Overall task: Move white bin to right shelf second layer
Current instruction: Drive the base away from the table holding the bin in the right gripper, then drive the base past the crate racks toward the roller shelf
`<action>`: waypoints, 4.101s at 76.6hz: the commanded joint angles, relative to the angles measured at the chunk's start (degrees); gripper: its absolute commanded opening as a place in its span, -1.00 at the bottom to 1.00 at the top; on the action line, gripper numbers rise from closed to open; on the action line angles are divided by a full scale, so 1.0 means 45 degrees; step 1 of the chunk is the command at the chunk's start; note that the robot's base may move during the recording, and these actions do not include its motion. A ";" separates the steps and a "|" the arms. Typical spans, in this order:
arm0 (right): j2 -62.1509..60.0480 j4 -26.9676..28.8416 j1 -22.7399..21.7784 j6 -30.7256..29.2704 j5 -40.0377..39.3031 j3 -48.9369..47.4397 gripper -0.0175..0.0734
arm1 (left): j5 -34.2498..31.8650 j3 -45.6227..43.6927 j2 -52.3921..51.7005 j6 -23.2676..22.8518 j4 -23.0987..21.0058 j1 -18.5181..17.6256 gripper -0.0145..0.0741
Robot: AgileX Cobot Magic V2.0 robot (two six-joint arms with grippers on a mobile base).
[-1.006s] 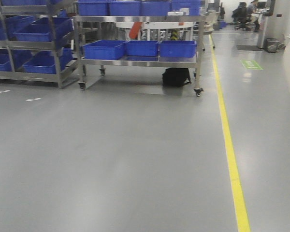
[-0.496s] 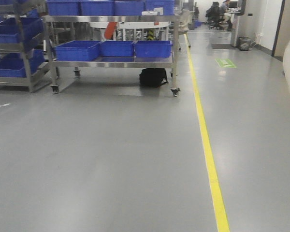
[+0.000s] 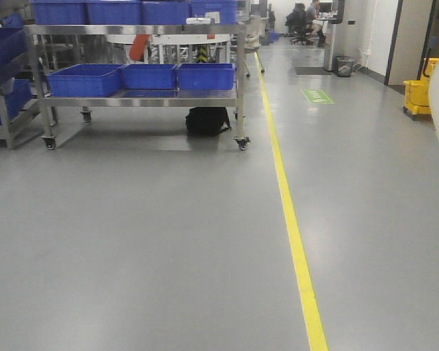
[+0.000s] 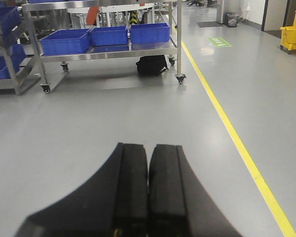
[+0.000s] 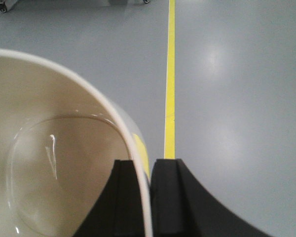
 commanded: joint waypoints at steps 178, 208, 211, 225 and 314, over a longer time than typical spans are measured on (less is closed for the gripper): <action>0.0026 -0.0082 -0.0084 -0.0034 -0.1166 -0.0408 -0.55 | -0.1091 0.0468 -0.0177 -0.0067 0.0000 -0.0042 -0.48; 0.0026 -0.0082 -0.0084 -0.0034 -0.1166 -0.0408 -0.55 | -0.1091 0.0468 -0.0177 -0.0067 0.0000 -0.0042 -0.48; 0.0026 -0.0082 -0.0084 -0.0034 -0.1166 -0.0408 -0.55 | -0.1091 0.0468 -0.0177 -0.0067 0.0000 -0.0042 -0.48; 0.0026 -0.0082 -0.0084 -0.0034 -0.1166 -0.0408 -0.55 | -0.1091 0.0468 -0.0177 -0.0067 0.0000 -0.0042 -0.48; 0.0026 -0.0082 -0.0084 -0.0034 -0.1174 -0.0408 -0.55 | -0.1091 0.0468 -0.0177 -0.0067 0.0000 -0.0042 -0.48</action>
